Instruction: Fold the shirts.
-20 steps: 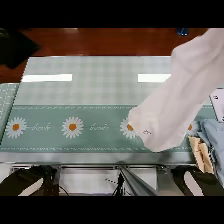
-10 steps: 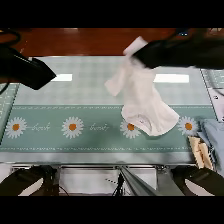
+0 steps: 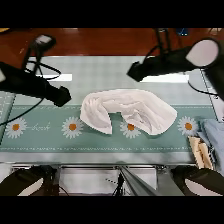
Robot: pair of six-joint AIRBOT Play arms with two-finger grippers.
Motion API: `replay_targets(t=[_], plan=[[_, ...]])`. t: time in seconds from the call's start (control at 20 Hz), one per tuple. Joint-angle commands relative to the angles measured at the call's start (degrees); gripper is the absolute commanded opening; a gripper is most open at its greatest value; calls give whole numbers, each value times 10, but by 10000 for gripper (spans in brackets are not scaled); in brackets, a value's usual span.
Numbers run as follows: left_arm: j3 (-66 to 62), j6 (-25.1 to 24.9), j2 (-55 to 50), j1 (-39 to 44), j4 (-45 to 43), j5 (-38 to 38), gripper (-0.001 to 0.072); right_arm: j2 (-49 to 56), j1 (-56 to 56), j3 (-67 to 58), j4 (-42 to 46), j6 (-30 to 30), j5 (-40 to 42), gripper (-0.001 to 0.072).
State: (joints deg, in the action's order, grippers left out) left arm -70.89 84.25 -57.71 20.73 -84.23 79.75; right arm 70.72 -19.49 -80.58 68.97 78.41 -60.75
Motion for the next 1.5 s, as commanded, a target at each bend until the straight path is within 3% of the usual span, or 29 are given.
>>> replay_targets(t=[0.0, 0.15, 0.4, 0.55, 0.9, 0.95, 1.05, 1.1, 1.15, 1.3, 1.45], plan=[[97, 0, -31, -1, 9, -101, 706, -55, 114, 0, 150, -2, -103, 489], [135, -6, -95, -18, 88, -118, 706, -70, 248, 0, 153, -14, -144, 490], [192, -65, -121, -117, 235, -86, 705, -70, 429, 53, 11, -46, -137, 490], [250, -92, -119, -178, 285, -60, 706, -70, 470, 109, -28, -64, -118, 490], [305, -145, -181, -151, 486, -229, 703, -70, 472, 192, -59, -80, -107, 490], [305, -148, -200, -140, 511, -237, 621, -70, 472, 192, -59, -80, -107, 490], [305, -148, -227, -128, 529, -254, 172, -70, 472, 192, -59, -80, -109, 489], [305, -148, -233, -129, 530, -257, 88, -70, 472, 192, -58, -80, -110, 490], [305, -150, -232, -135, 530, -257, 41, -70, 472, 192, -48, -80, -109, 490], [305, -168, -208, -164, 530, -240, 27, -70, 482, 209, 17, -75, -116, 489], [305, -194, -162, -190, 530, -221, 26, -70, 531, 286, -31, -76, -121, 491]])
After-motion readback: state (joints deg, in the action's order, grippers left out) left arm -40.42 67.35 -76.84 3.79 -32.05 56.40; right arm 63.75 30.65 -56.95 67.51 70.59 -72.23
